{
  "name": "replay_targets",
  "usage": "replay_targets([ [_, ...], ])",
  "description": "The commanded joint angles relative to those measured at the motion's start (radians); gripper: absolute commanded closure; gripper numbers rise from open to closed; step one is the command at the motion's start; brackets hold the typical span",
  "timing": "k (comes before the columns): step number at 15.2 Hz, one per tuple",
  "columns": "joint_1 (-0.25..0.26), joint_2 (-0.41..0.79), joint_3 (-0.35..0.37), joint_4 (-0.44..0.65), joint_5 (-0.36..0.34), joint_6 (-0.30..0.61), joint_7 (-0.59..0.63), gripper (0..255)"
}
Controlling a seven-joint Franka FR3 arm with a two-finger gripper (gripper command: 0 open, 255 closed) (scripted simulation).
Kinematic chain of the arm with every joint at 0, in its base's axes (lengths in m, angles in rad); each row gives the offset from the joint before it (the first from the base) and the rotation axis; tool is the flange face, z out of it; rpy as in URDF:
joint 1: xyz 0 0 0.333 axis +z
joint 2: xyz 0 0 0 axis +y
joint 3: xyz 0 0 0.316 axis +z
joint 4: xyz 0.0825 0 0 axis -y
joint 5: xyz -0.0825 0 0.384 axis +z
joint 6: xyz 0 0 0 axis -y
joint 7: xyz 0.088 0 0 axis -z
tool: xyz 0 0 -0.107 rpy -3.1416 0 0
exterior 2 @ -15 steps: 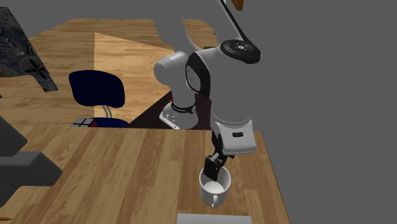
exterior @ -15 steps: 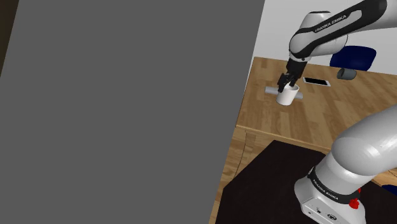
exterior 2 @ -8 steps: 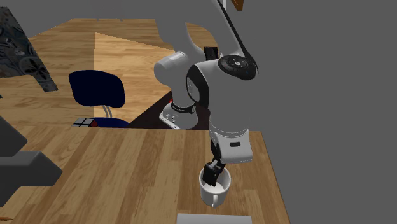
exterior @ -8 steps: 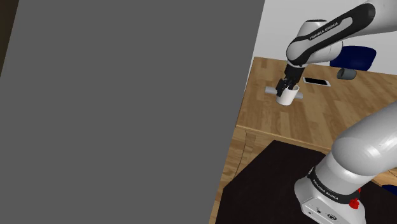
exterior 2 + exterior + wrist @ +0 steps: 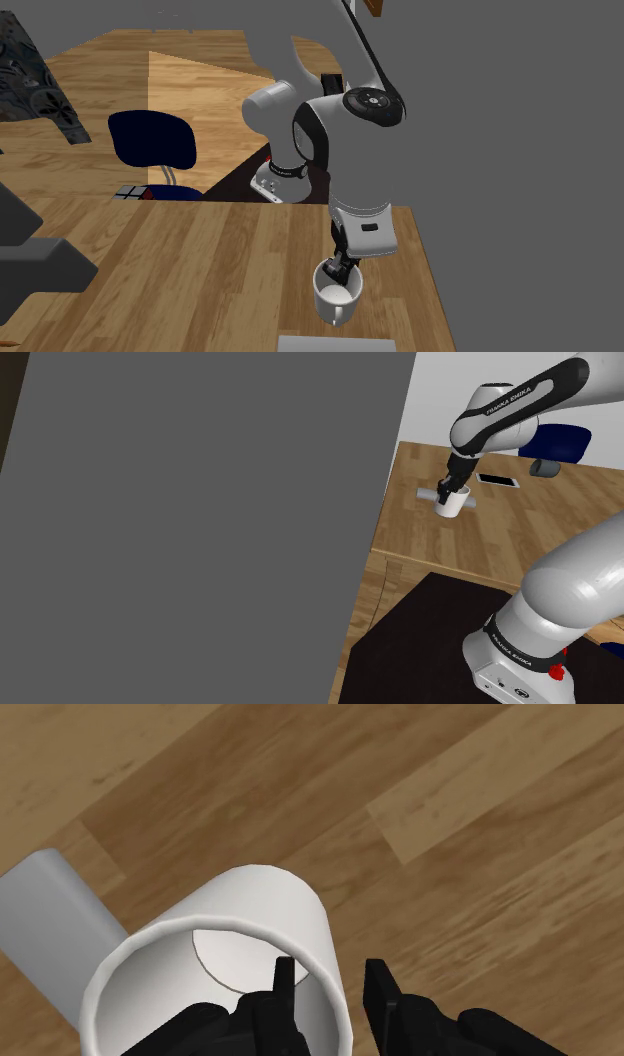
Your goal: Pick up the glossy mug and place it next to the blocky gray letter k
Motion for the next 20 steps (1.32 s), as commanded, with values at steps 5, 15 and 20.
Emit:
replay_targets([
  [5, 0.0, 0.0, 0.0, 0.0, 0.0, 0.0, 0.0, 255],
  [15, -0.007, -0.068, 0.021, 0.046, -0.012, -0.112, 0.011, 255],
  [20, -0.009, -0.107, 0.036, 0.085, -0.014, -0.189, 0.016, 255],
])
